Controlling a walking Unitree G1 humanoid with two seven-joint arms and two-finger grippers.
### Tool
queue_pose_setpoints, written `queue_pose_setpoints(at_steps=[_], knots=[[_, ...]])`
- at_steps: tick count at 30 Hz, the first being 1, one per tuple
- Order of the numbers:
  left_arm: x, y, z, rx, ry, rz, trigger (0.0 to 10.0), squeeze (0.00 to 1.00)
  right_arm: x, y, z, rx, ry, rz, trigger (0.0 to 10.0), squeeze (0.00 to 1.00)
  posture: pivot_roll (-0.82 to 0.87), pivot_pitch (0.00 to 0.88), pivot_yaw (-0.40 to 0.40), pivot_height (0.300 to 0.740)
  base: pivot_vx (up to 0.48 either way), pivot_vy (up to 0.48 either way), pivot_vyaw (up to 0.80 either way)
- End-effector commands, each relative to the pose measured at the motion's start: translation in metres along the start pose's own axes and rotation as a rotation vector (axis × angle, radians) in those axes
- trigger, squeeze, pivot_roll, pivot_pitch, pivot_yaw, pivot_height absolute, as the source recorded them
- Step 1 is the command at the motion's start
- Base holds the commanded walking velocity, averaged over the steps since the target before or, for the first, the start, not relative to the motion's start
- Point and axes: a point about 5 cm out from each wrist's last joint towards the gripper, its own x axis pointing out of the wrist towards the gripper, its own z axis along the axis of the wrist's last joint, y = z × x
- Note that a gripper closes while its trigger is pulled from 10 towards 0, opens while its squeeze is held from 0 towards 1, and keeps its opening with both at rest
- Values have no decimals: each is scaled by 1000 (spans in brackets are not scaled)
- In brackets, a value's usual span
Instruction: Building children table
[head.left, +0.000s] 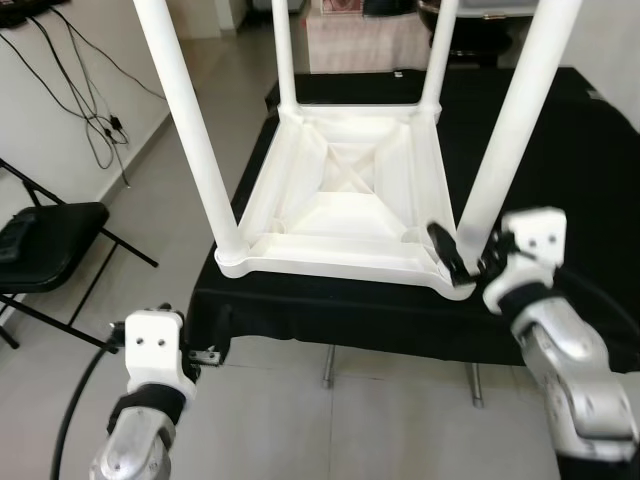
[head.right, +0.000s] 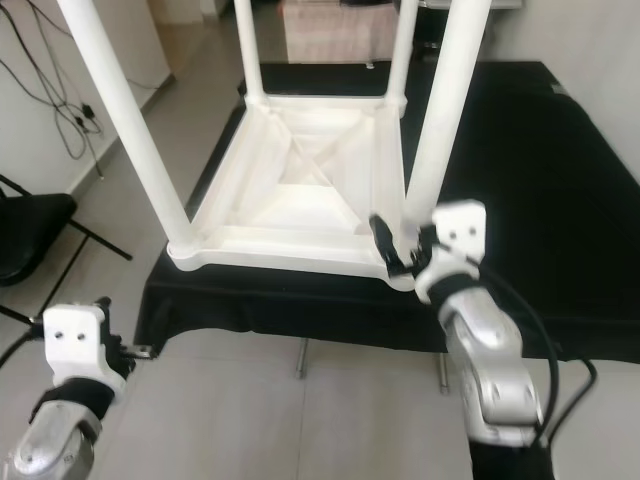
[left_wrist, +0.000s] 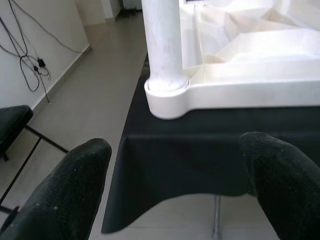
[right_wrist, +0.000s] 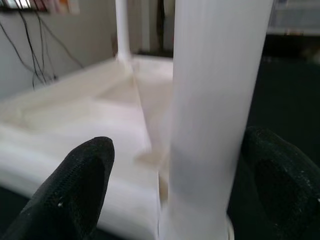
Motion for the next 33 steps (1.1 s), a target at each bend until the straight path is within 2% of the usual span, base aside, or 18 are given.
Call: queue_pose_setpoints(at_steps=[1, 3, 8, 10, 15, 18, 20, 24, 29, 33], knots=[[-2, 0, 2, 15, -2, 5, 10000, 0, -1, 12, -8, 13, 35, 40, 10000, 0, -106, 111, 52, 740, 0, 0, 0], [-4, -1, 3, 15, -1, 12, 10000, 0, -4, 10, -20, 41, 76, -10, 10000, 0, -102, 108, 50, 740, 0, 0, 0], [-5, -1, 2, 16, 0, 18, 10000, 0, -10, 7, -25, 61, 102, -44, 10000, 0, -105, 108, 49, 740, 0, 0, 0], [-7, -1, 4, 14, -12, 7, 10000, 0, -17, 12, -24, 70, 110, -6, 10000, 0, -113, 108, 50, 740, 0, 0, 0], [-7, -3, 6, 13, -29, -20, 10000, 0, -20, 21, -20, 102, 94, 58, 10000, 0, -114, 108, 51, 740, 0, 0, 0], [-7, -6, 10, 14, -41, -39, 10000, 0, -22, 32, -15, 89, 59, 172, 10000, 0, -114, 104, 52, 740, 320, 0, 267], [-7, -7, 10, 12, -44, -44, 10000, 0, -22, 34, -16, 116, 58, 193, 10000, 0, -114, 104, 52, 740, 349, 0, 800], [-6, -8, 11, 10, -47, -50, 10000, 0, -21, 35, -20, 126, 92, 182, 10000, 0, -116, 103, 50, 740, 373, 0, 0], [-6, -10, 12, 6, -51, -58, 10000, 0, -22, 40, -14, 121, 61, 278, 10000, 0, -113, 99, 46, 740, 383, 0, 160], [-5, -10, 13, 5, -54, -63, 10000, 0, -21, 43, -15, 139, 62, 290, 10000, 0, -112, 99, 46, 740, 385, 0, 0]])
